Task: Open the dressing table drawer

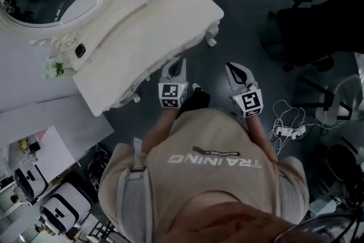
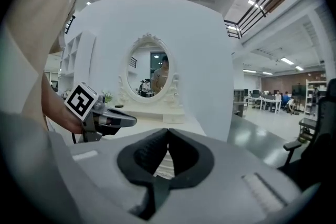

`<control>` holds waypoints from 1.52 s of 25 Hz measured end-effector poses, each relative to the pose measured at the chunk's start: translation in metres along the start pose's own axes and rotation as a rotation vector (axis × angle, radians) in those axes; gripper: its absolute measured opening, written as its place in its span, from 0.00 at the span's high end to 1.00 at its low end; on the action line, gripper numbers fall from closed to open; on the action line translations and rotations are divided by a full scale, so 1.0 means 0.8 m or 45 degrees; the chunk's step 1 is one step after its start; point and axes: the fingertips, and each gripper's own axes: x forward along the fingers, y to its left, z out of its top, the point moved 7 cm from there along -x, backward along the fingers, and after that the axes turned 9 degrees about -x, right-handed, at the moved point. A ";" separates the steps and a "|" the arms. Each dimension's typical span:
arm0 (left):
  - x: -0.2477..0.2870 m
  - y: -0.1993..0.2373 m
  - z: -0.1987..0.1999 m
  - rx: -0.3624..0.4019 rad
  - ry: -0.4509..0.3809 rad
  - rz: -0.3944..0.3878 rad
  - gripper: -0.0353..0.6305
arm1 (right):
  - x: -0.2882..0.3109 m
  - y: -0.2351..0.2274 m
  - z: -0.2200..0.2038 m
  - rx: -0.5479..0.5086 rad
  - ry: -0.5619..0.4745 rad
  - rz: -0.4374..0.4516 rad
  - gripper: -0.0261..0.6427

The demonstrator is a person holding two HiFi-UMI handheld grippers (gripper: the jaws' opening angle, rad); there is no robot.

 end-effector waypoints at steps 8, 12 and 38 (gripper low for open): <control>0.080 0.062 0.033 -0.021 -0.020 0.000 0.94 | 0.091 -0.019 0.017 -0.130 0.092 0.098 0.96; 0.107 0.073 0.041 -0.060 -0.025 0.016 0.94 | 0.120 -0.044 0.014 -0.036 0.082 0.137 0.96; 0.344 0.124 0.151 -0.207 -0.041 0.700 0.94 | 0.439 -0.331 0.006 -0.030 -0.144 0.711 0.96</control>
